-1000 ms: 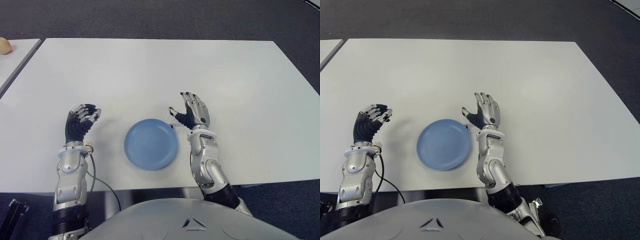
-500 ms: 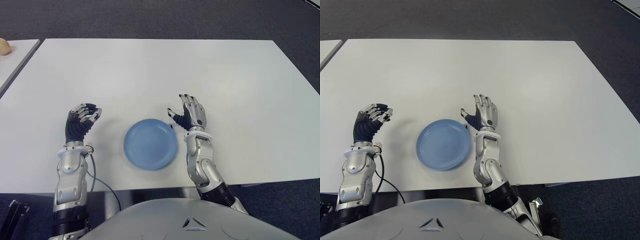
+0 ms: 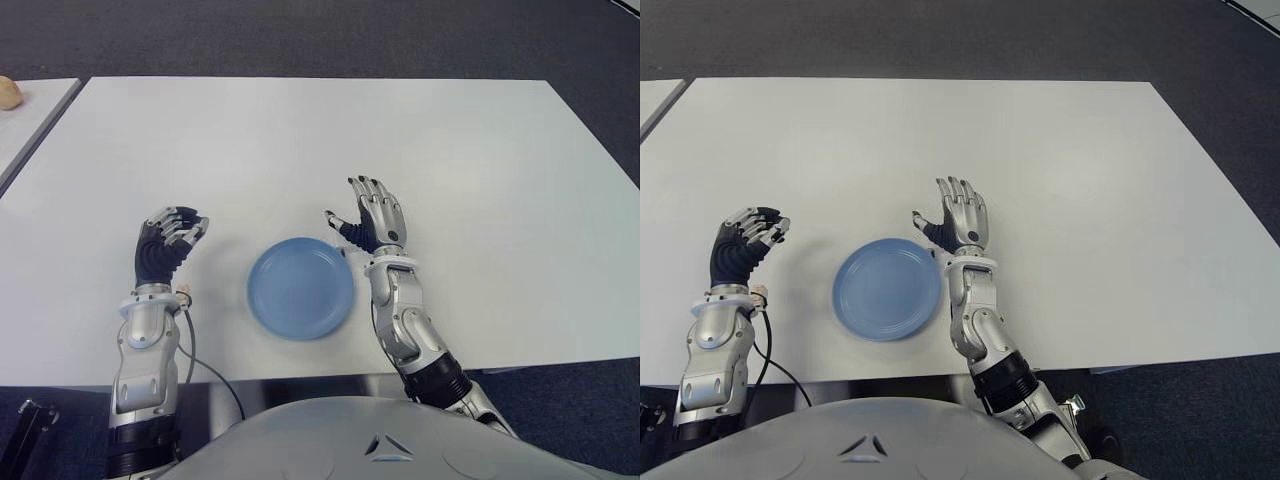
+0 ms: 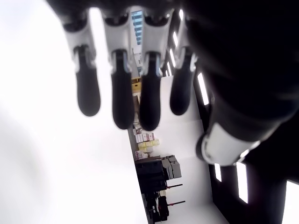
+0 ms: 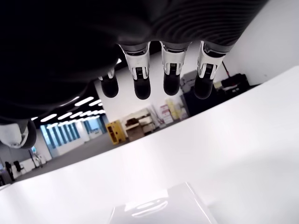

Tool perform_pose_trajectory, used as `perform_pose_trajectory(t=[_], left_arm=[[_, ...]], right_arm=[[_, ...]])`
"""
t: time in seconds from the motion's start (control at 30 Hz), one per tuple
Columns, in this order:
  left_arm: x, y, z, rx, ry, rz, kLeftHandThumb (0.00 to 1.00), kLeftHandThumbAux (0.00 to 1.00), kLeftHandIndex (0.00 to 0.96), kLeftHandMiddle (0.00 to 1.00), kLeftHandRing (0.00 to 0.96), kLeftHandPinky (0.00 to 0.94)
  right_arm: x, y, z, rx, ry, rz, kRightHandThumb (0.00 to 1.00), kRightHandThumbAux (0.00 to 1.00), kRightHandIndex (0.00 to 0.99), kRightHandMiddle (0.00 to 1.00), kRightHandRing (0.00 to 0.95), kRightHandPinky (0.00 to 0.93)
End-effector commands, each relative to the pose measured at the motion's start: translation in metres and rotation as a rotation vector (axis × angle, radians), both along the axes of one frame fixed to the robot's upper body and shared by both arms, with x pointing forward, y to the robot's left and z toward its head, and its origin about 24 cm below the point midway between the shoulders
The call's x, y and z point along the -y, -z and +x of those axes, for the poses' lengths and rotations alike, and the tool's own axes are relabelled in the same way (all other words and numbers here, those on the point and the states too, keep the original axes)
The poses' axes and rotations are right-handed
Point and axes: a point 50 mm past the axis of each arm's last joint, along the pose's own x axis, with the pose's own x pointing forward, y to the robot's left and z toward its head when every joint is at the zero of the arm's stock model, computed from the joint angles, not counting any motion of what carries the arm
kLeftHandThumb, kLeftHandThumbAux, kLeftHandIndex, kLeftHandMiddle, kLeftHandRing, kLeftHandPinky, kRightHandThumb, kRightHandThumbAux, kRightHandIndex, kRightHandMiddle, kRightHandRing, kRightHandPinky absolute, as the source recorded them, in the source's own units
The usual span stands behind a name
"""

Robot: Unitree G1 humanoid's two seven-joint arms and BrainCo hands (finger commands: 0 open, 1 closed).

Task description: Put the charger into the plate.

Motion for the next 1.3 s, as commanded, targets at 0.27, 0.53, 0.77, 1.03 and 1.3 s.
perform_pose_trajectory(t=[0.27, 0.53, 0.77, 1.03, 1.3], left_arm=[[-0.004, 0.006, 0.0, -0.025, -0.017, -0.012, 0.706, 0.72, 0.426, 0.49, 0.491, 0.48], [-0.006, 0.008, 0.001, -0.018, -0.021, -0.027, 0.706, 0.719, 0.426, 0.494, 0.497, 0.482], [-0.005, 0.009, 0.001, -0.021, -0.021, -0.034, 0.706, 0.72, 0.425, 0.499, 0.502, 0.487], [-0.006, 0.009, 0.002, -0.022, -0.015, -0.03, 0.705, 0.72, 0.427, 0.511, 0.51, 0.492], [-0.007, 0.009, 0.002, -0.022, -0.017, -0.026, 0.706, 0.72, 0.427, 0.514, 0.513, 0.495]], right_arm=[[-0.013, 0.012, -0.015, -0.084, 0.028, 0.021, 0.458, 0.321, 0.0, 0.0, 0.0, 0.0], [-0.004, 0.034, -0.038, -0.171, 0.07, -0.019, 0.477, 0.341, 0.0, 0.0, 0.0, 0.0], [0.007, 0.045, -0.044, -0.21, 0.121, -0.074, 0.585, 0.322, 0.0, 0.0, 0.0, 0.0], [0.023, 0.046, -0.052, -0.225, 0.148, -0.092, 0.667, 0.29, 0.0, 0.0, 0.0, 0.0], [0.032, 0.046, -0.056, -0.242, 0.172, -0.104, 0.736, 0.27, 0.0, 0.0, 0.0, 0.0]])
